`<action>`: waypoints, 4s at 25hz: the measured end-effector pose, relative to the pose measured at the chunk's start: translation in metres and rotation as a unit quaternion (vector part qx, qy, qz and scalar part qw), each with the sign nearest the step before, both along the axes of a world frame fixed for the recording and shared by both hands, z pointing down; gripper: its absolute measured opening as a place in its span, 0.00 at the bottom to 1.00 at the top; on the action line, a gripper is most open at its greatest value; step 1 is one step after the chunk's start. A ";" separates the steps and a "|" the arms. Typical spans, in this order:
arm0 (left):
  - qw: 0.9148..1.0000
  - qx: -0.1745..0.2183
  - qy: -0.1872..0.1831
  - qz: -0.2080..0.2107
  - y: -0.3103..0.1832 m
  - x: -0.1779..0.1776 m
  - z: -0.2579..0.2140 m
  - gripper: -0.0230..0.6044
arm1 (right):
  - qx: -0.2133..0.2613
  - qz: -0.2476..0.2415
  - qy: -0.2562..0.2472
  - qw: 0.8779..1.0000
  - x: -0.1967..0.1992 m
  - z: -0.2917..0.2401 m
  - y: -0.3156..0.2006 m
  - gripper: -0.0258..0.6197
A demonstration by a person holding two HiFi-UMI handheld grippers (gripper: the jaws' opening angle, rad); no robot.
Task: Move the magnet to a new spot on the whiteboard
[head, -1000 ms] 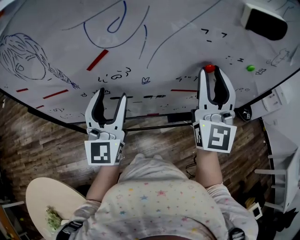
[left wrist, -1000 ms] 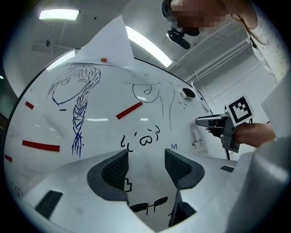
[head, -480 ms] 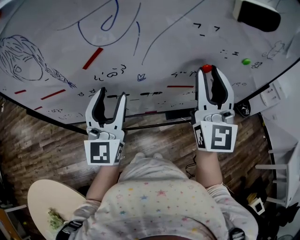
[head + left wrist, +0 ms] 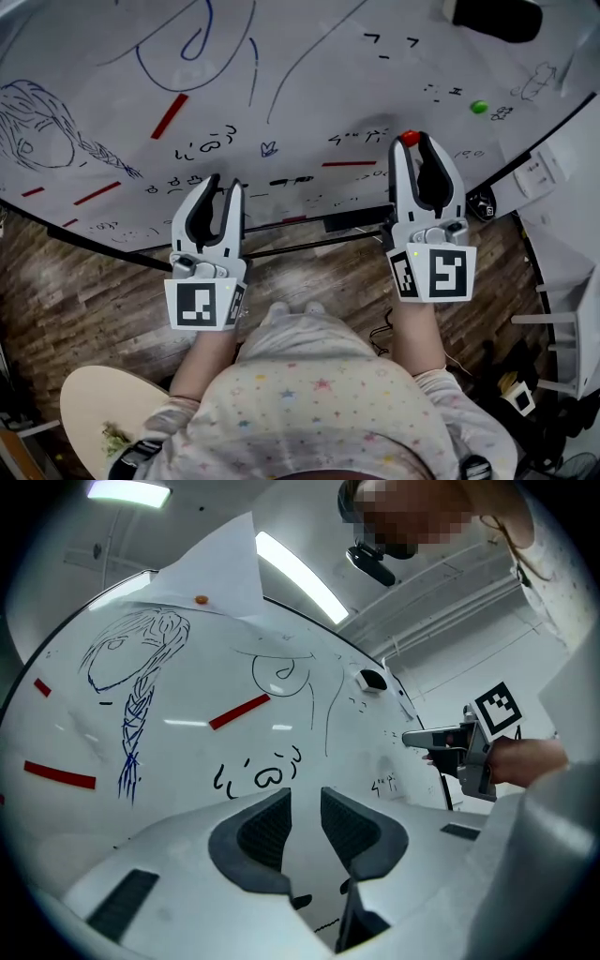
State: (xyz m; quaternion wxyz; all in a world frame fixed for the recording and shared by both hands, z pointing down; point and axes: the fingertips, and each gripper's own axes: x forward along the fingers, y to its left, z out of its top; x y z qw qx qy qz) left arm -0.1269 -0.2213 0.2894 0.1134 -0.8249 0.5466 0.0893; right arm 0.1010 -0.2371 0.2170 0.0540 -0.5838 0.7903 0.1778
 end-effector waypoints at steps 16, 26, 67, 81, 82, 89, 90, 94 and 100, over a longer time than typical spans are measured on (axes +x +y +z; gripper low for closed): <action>0.999 0.003 -0.006 0.052 -0.001 0.027 -0.004 0.08 | -0.003 0.003 -0.005 1.000 0.015 0.004 0.022 0.23; 0.999 0.002 0.001 0.049 -0.004 0.028 -0.003 0.08 | -0.011 -0.002 -0.001 1.000 0.018 0.008 0.025 0.23; 1.000 0.004 0.010 -0.010 -0.019 -0.004 0.001 0.07 | -0.005 -0.036 0.007 0.999 -0.003 0.004 -0.026 0.23; 1.000 0.004 0.005 -0.009 -0.024 -0.006 -0.001 0.07 | -0.008 -0.018 0.037 0.999 -0.006 0.007 -0.040 0.23; 1.000 0.005 0.005 -0.008 -0.025 -0.005 -0.001 0.07 | -0.008 -0.017 0.038 0.999 -0.006 0.007 -0.041 0.23; 1.000 0.004 0.004 -0.006 -0.027 -0.004 -0.002 0.07 | -0.007 -0.010 0.047 0.999 -0.007 0.008 -0.045 0.23; 1.000 0.004 0.003 -0.005 -0.028 -0.004 -0.002 0.07 | -0.007 -0.009 0.047 0.999 -0.007 0.008 -0.046 0.23; 1.000 0.004 0.004 -0.006 -0.028 -0.004 -0.002 0.07 | -0.006 -0.004 0.053 0.999 -0.008 0.009 -0.047 0.23; 1.000 0.004 0.005 -0.007 -0.028 -0.004 -0.001 0.07 | 0.000 0.006 0.070 0.998 -0.009 0.009 -0.047 0.23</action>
